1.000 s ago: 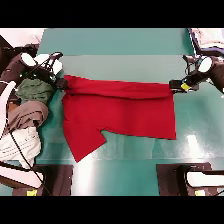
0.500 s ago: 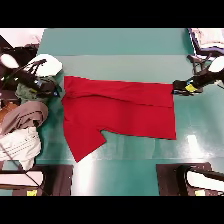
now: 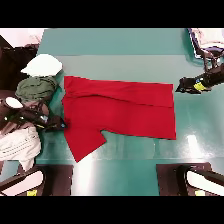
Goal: Fold the shirts.
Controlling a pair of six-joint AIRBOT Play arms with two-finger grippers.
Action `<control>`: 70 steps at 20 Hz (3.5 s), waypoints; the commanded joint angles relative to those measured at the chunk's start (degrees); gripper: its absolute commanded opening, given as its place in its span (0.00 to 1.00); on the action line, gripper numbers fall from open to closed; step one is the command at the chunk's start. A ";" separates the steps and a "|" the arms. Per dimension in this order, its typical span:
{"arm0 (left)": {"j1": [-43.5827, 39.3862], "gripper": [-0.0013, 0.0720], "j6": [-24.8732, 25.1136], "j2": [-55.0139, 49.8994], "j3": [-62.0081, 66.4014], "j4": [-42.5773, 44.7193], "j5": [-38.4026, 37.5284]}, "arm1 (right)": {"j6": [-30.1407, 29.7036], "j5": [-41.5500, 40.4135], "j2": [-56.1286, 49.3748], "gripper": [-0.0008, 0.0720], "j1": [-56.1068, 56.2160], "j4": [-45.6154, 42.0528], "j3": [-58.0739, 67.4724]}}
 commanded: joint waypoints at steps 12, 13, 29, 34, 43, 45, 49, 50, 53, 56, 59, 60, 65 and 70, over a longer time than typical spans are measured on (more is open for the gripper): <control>0.15 0.05 1.33 5.01 3.58 -2.62 -3.06 | -3.54 5.81 8.44 0.49 -3.52 2.93 -16.55; 0.15 0.05 1.33 6.32 4.35 -2.64 -3.52 | -4.33 5.81 10.21 0.49 -5.51 2.97 -20.37; 0.15 0.05 1.38 7.89 4.44 -2.58 -3.98 | -13.55 -2.36 11.04 0.43 -23.98 14.67 -45.83; 0.15 0.05 1.38 7.89 4.44 -2.54 -3.93 | -16.02 -3.19 12.46 0.04 -23.98 14.82 -45.79; 0.15 0.05 -6.91 22.34 4.48 2.34 -11.74 | -12.22 11.17 26.75 0.03 -23.98 1.44 -31.43; 0.13 0.05 -7.67 24.09 4.55 -1.27 -12.76 | -11.39 10.73 27.36 0.03 -23.98 2.86 -29.46; 0.13 0.05 -7.13 21.66 8.57 -4.83 -6.69 | -11.28 7.67 21.31 0.03 -19.78 6.54 -25.07; 0.13 0.05 -6.45 19.80 10.73 -4.79 -4.90 | -10.29 6.56 18.91 0.03 -17.86 6.45 -23.23; 0.13 0.05 -4.48 11.72 17.38 -4.83 -2.91 | -7.39 3.63 12.02 0.03 -13.51 5.42 -17.73; 0.13 0.05 -2.58 1.73 23.45 -4.87 -1.36 | -6.25 2.34 5.03 0.03 -10.23 5.40 -12.41; 0.13 0.05 -0.72 -6.93 28.26 -7.37 -0.70 | -4.39 0.52 -0.79 0.03 -8.17 5.44 -8.70; 0.13 0.05 -0.31 -9.49 29.83 -7.74 -0.26 | -4.00 0.07 -2.58 0.03 -7.45 5.42 -7.58; 0.13 0.62 -0.17 -17.07 35.36 -10.19 4.26 | -3.52 -5.68 -7.89 0.39 -5.62 6.45 -4.59; 0.15 0.74 -0.13 -17.22 39.60 -12.81 3.74 | -4.20 -5.75 -8.28 0.68 -8.55 10.54 -2.69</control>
